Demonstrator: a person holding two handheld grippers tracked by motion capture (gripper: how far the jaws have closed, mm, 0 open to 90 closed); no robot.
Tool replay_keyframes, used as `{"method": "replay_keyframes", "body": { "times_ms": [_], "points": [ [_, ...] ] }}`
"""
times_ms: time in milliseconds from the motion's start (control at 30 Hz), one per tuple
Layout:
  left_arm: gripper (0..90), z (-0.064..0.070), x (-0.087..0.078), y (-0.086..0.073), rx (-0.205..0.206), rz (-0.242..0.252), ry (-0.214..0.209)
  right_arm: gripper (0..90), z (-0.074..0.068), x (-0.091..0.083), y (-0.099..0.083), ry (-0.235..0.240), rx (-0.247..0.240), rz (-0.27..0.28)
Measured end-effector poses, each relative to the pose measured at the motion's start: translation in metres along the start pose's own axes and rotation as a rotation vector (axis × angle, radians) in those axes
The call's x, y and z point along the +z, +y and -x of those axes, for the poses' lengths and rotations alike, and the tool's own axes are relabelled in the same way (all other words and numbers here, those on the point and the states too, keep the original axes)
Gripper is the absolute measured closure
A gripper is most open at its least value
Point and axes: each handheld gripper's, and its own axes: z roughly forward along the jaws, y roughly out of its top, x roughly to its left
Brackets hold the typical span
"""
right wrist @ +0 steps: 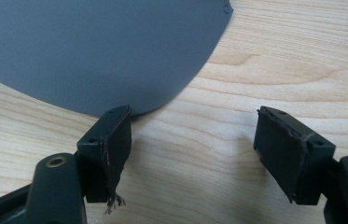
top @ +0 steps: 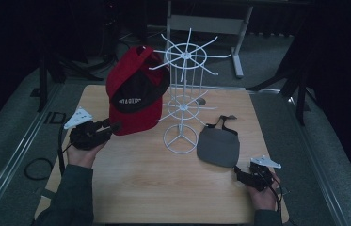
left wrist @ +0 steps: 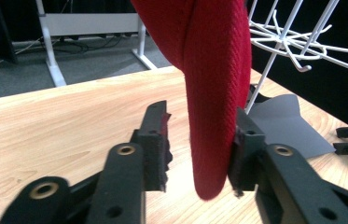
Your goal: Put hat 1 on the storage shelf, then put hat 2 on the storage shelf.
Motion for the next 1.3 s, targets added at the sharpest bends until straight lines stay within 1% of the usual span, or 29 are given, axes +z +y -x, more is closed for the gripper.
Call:
{"method": "replay_keyframes", "body": {
  "times_ms": [33,300,367,500,533,667,767,833,933,1000,1033,1067,1100,1167,1200,1233,1300],
  "points": [
    [60.3,0.000,-0.001,0.000,0.005,0.000,0.000,27.5,0.000,0.000,0.000,-0.001,0.000,0.000],
    [53.7,-0.004,-0.005,0.001,-0.006,0.028,0.019,27.4,0.000,-0.001,0.000,0.001,-0.004,0.000],
    [51.3,-0.005,-0.005,0.001,-0.006,0.030,0.028,27.4,0.000,-0.001,-0.001,0.004,-0.005,0.000],
    [49.8,-0.005,-0.008,-0.001,-0.004,0.031,0.033,27.4,0.000,-0.001,-0.001,0.006,-0.003,-0.001],
    [49.7,-0.006,-0.010,-0.004,-0.010,0.029,0.040,27.4,0.000,-0.001,-0.001,0.006,-0.003,0.000],
    [49.1,-0.009,-0.014,-0.010,-0.021,0.030,0.044,27.4,0.000,-0.001,-0.001,0.006,-0.002,-0.002],
    [47.6,-0.012,-0.018,-0.019,-0.040,0.029,0.048,27.4,0.000,-0.001,-0.001,0.006,-0.002,-0.002],
    [47.2,-0.014,-0.019,-0.026,-0.055,0.025,0.055,27.4,0.000,-0.002,-0.001,0.006,-0.003,-0.003],
    [47.4,-0.018,-0.017,-0.035,-0.064,0.006,0.060,26.8,0.001,-0.001,-0.001,0.009,-0.009,-0.003],
    [47.9,-0.020,-0.016,-0.041,-0.067,-0.012,0.067,28.6,0.001,-0.002,0.001,0.010,-0.008,-0.021],
    [48.0,-0.020,-0.015,-0.043,-0.064,-0.021,0.071,28.9,0.001,-0.002,0.003,0.010,-0.009,-0.039],
    [48.2,-0.020,-0.014,-0.046,-0.070,-0.024,0.069,28.6,0.002,-0.003,0.004,0.013,-0.011,-0.054],
    [48.4,-0.021,-0.013,-0.048,-0.072,-0.030,0.069,29.3,0.002,-0.003,0.005,0.017,-0.017,-0.062],
    [48.4,-0.021,-0.012,-0.052,-0.070,-0.036,0.069,35.8,0.003,-0.004,0.006,0.020,-0.026,-0.069],
    [48.7,-0.021,-0.011,-0.054,-0.071,-0.038,0.067,39.6,0.003,-0.005,0.007,0.014,-0.027,-0.074],
    [48.9,-0.022,-0.011,-0.056,-0.073,-0.043,0.069,41.7,0.004,-0.006,0.008,0.004,-0.028,-0.075],
    [49.0,-0.022,-0.011,-0.060,-0.081,-0.051,0.072,45.9,0.006,-0.010,0.012,0.000,-0.023,-0.066]
  ]
}}
